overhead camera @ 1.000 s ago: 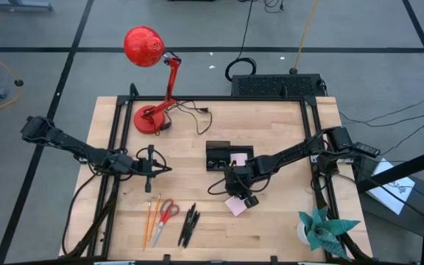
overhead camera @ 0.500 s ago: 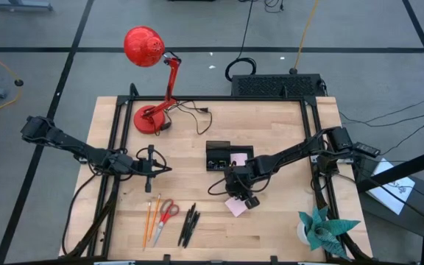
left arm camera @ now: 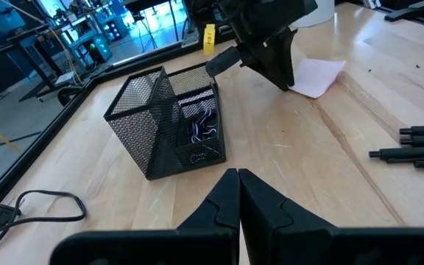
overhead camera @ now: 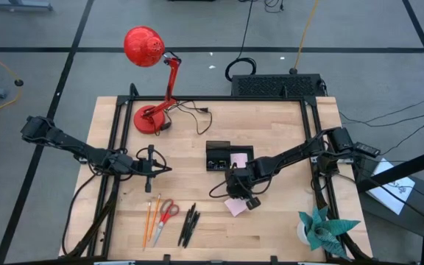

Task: Pick and place office supplies into organizer
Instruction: Put the pink sticky notes into the black desk organizer

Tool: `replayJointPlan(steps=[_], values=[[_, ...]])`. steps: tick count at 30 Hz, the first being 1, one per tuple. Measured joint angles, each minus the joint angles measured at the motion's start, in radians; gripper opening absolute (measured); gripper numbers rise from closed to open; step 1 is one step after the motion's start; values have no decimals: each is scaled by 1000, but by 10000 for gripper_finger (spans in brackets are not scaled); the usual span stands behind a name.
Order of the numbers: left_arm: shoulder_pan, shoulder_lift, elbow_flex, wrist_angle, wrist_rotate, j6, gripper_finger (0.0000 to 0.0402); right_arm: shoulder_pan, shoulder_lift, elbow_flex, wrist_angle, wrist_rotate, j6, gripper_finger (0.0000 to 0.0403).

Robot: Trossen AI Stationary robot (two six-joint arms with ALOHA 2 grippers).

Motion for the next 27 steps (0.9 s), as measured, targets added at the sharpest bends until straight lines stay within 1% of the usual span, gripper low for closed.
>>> replayJointPlan(steps=[3,9,17,22,27], values=[[0,0,0,0,0,0,5,0,0,0,-2,-3,-2,6],[0,0,0,0,0,0,5,0,-16,-1,-16,3,5,3],[2,0,0,-13,-2,0,5,7,-120,50,-116,127,-1,1],[15,0,0,-13,-2,-8,5,7,-189,60,-127,139,-3,1],[33,0,0,-13,0,-11,5,7,-250,62,-167,208,2,0]])
